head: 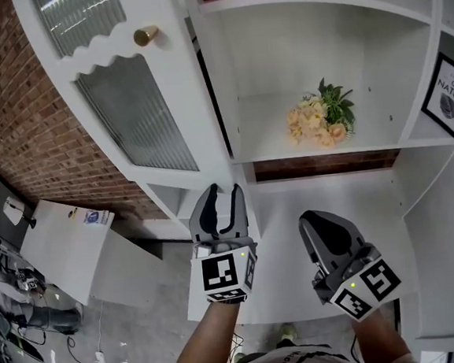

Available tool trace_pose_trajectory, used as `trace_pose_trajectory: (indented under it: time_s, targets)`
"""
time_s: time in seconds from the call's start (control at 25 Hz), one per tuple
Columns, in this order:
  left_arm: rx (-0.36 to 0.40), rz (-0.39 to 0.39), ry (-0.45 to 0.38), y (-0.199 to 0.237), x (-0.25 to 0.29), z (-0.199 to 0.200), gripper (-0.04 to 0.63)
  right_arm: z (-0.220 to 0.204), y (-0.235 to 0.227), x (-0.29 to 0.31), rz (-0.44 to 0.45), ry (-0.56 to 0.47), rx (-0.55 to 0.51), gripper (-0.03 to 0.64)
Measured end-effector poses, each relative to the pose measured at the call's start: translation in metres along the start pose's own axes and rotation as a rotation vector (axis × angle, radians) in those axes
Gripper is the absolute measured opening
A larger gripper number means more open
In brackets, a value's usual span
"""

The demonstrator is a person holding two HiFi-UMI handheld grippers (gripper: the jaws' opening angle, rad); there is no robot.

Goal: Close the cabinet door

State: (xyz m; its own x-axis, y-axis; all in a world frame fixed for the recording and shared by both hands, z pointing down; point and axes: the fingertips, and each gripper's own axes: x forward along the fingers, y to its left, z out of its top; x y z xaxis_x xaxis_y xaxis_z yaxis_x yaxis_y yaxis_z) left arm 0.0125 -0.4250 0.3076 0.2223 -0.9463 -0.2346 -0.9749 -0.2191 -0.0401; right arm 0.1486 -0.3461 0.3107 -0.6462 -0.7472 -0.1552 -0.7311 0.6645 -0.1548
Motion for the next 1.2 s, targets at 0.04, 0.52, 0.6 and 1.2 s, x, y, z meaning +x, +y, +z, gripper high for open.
trace_pose_trajectory:
  time_s: [0.04, 0.52, 0.6, 1.2]
  targets:
    - [0.0, -0.004, 0.004, 0.0, 0.004, -0.001, 0.173, -0.001, -0.001, 0.003, 0.004, 0.0, 0.002, 0.02]
    - [-0.009, -0.011, 0.016, 0.005, 0.042, -0.012, 0.138, -0.008, -0.017, 0.02, 0.021, 0.005, 0.016, 0.021]
    - [-0.008, -0.004, 0.017, 0.009, 0.047, -0.013, 0.108, -0.01, -0.02, 0.022, 0.02, 0.006, 0.02, 0.02]
    - [0.003, 0.0, 0.012, 0.014, 0.058, -0.015, 0.067, -0.013, -0.028, 0.03, 0.016, 0.012, 0.037, 0.021]
